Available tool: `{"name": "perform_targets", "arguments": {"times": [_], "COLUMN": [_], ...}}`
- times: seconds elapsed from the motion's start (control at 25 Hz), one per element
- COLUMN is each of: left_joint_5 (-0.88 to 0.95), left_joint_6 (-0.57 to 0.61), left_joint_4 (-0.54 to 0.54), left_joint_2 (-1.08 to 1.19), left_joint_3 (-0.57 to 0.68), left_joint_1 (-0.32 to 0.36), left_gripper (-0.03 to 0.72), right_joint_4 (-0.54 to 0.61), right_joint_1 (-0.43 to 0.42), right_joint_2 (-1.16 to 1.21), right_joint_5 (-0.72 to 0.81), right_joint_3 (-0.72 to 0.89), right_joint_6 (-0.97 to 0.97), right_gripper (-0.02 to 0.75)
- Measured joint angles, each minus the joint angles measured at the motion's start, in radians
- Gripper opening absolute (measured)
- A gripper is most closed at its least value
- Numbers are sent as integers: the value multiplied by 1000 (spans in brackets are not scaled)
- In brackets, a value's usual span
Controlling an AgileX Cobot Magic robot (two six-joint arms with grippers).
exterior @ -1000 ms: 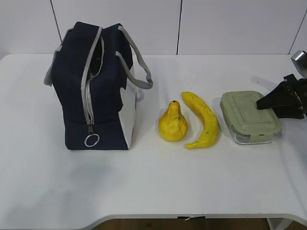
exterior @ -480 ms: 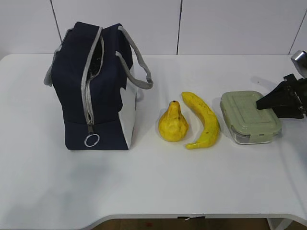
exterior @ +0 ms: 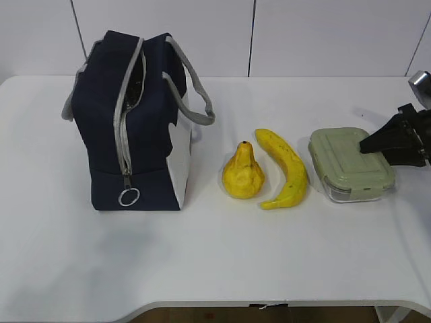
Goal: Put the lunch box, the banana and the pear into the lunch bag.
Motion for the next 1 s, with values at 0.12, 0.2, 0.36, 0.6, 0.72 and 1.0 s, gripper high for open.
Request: {"name": "perform_targets", "arguments": {"times": [0.12, 0.2, 0.36, 0.6, 0.72, 1.0], "left_joint_5": [0, 0, 0, 0, 0, 0], "left_joint_6": [0, 0, 0, 0, 0, 0], "left_joint_4": [0, 0, 1, 1, 1, 1], "left_joint_2": [0, 0, 0, 0, 0, 0], "left_joint_3": [0, 0, 0, 0, 0, 0], "left_joint_1": [0, 0, 0, 0, 0, 0], "left_gripper": [240, 241, 241, 241, 241, 241], "right_joint_4": [5, 8, 12, 12, 3, -15], "right_joint_1": [0, 0, 0, 0, 0, 0], "right_joint_2": [0, 1, 5, -1, -19, -87], "right_joint_5": [0, 0, 0, -2, -24, -44], "right_joint_3": [0, 0, 0, 0, 0, -6], "right_joint_6": [0, 0, 20, 34, 47, 113], "right_gripper": [400, 400, 400, 399, 399, 399]}}
